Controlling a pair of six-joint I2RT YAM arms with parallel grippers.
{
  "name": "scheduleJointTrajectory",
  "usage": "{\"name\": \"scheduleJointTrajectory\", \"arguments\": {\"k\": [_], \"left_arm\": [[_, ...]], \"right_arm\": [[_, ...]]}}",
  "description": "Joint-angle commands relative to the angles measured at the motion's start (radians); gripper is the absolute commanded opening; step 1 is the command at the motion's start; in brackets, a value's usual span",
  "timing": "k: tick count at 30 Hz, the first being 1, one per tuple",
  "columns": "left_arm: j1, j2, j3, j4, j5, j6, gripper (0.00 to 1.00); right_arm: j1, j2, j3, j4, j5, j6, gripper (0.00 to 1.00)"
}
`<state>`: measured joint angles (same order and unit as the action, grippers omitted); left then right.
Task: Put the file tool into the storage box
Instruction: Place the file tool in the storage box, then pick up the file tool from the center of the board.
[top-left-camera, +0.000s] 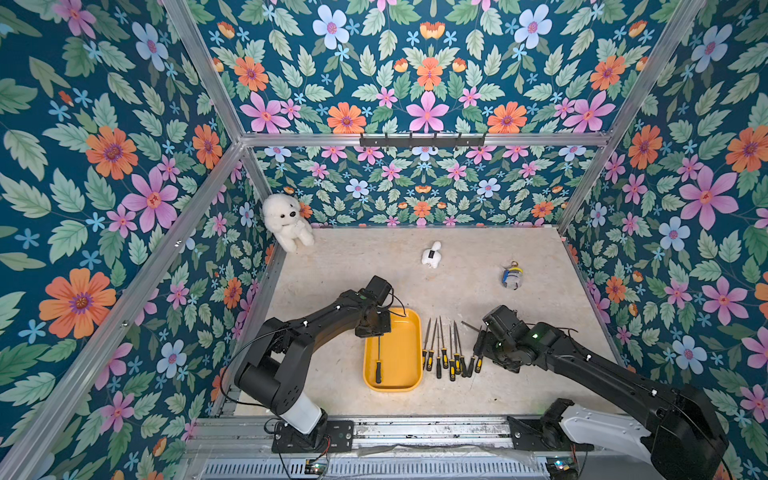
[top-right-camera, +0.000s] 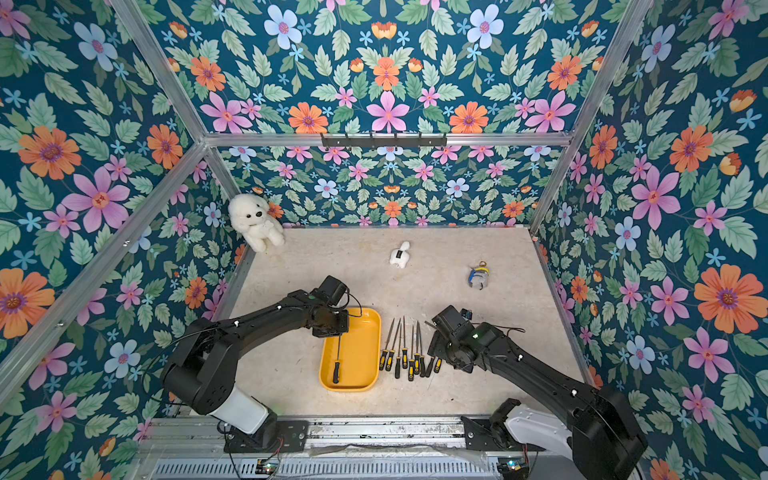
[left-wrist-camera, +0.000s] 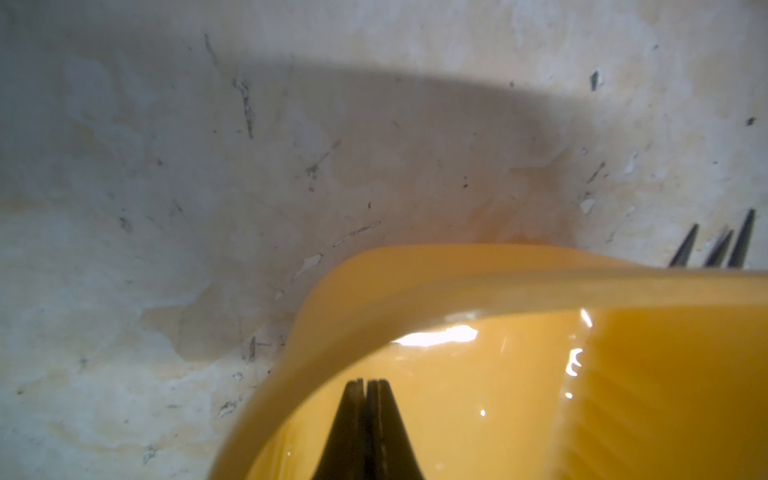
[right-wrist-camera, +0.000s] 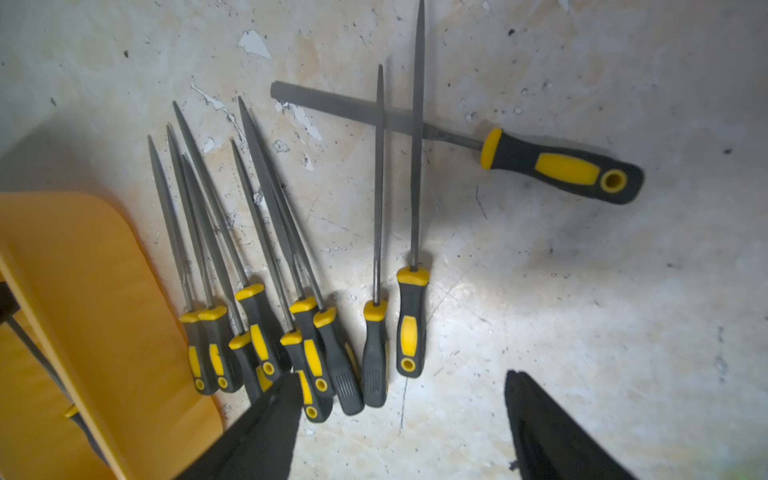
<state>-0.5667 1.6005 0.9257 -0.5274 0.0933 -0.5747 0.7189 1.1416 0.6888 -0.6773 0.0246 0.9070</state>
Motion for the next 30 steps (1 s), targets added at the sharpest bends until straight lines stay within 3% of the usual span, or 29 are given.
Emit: {"name": "scheduleJointTrajectory", "arguments": {"k": [1, 5, 9, 16, 22, 30], "left_arm": [[-0.002, 0.016, -0.021, 0.048, -0.001, -0.017, 0.00], [-0.005, 0.020, -0.049, 0.077, 0.006, -0.032, 0.02], [-0.005, 0.001, -0.043, 0.071, 0.015, -0.037, 0.22], [-0.007, -0.067, 0.024, -0.005, 0.058, -0.045, 0.35], [-0.019, -0.129, 0.102, -0.060, 0.084, -0.064, 0.38], [-0.027, -0.182, 0.141, -0.082, 0.098, -0.094, 0.38]], "right_arm": [[0.001, 0.039, 0.005, 0.019, 0.020, 0.006, 0.81], [0.000, 0.098, -0.003, 0.044, 0.008, -0.003, 0.74], [0.000, 0.134, -0.004, 0.062, -0.002, -0.002, 0.64], [0.001, 0.140, -0.034, 0.094, -0.016, 0.006, 0.50], [-0.001, 0.198, -0.026, 0.120, -0.027, -0.016, 0.44], [0.000, 0.264, -0.031, 0.116, -0.015, -0.023, 0.20]]}}
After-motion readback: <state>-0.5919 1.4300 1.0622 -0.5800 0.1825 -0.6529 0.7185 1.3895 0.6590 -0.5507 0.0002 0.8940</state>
